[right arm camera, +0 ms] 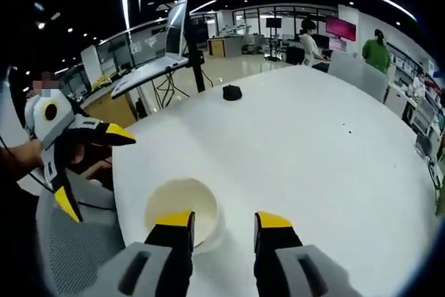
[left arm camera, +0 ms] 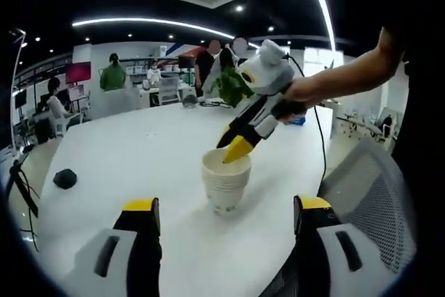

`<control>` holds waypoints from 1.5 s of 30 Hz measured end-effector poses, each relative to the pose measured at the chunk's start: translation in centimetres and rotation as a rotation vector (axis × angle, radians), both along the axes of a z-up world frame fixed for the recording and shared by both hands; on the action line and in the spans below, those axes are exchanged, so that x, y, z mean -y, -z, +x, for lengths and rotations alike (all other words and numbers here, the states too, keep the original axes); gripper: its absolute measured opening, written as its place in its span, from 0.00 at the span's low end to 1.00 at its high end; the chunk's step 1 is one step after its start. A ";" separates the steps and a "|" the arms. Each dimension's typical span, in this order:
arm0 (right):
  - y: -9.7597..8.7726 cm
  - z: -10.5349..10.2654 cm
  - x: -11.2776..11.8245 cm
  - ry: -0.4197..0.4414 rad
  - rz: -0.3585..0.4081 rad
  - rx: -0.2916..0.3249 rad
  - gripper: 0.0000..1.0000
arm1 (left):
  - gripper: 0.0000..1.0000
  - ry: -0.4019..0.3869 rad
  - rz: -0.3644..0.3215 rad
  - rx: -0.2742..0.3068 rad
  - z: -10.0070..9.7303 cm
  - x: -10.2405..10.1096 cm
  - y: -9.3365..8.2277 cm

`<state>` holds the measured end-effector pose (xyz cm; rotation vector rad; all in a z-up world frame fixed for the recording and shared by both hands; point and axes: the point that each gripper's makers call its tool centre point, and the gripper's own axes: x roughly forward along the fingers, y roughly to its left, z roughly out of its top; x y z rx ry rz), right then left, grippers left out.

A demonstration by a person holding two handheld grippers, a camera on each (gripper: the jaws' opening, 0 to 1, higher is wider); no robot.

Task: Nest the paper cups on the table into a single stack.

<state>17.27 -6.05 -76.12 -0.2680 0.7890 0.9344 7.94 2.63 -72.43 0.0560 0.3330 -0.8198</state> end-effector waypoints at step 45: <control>0.2 3.6 0.1 0.141 0.053 -0.135 0.02 | 0.83 0.027 0.059 0.011 -0.3 0.4 1.4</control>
